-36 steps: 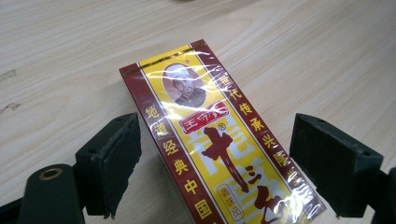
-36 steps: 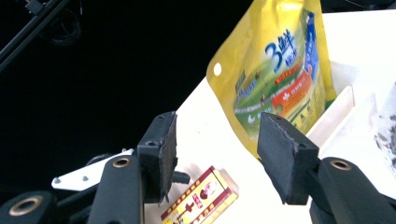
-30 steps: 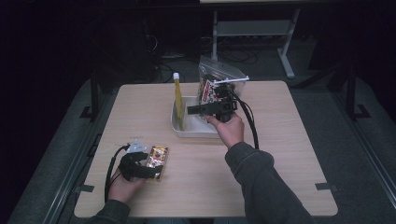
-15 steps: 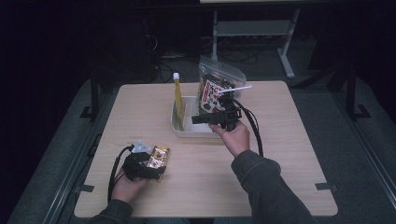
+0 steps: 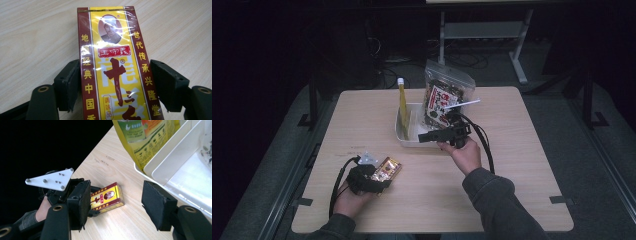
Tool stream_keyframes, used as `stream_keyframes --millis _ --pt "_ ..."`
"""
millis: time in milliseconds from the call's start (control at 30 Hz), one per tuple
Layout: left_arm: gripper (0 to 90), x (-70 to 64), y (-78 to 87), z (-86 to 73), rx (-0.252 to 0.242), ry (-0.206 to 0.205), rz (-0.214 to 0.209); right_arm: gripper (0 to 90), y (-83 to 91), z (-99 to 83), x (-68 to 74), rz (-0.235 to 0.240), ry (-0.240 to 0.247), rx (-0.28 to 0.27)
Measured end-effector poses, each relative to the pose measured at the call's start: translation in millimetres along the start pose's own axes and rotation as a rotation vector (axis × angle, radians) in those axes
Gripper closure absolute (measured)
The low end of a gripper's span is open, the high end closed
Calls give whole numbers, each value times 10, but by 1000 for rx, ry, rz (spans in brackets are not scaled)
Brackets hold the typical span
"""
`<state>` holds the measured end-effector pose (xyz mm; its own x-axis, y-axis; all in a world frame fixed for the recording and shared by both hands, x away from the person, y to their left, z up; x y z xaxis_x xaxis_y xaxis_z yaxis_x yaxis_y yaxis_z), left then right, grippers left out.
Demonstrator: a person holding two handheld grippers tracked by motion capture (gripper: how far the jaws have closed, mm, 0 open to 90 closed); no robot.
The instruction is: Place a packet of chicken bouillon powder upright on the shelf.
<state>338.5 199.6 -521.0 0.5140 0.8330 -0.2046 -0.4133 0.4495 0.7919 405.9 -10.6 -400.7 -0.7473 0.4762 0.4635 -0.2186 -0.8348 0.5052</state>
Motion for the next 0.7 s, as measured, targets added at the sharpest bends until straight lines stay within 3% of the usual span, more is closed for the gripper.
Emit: stream_keyframes --millis 267,700 --pt "316 -17 28 8 3 -19 13 392 -10 -57 -8 10 -5 11" --pt "320 -104 160 114 -72 -41 -22 347 -93 -117 -9 29 -15 41"
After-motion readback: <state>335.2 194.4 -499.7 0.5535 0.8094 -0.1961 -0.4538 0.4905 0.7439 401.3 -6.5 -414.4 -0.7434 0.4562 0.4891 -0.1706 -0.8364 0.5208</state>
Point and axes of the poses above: each handheld gripper's, and its own axes: y roughly backward along the jaws, z roughly out of its top, x roughly to its left, the point moved 8 cm from there along -y, roughly forward along the jaws, and after that the axes turned 11 degrees about y, right-handed, at the moved point
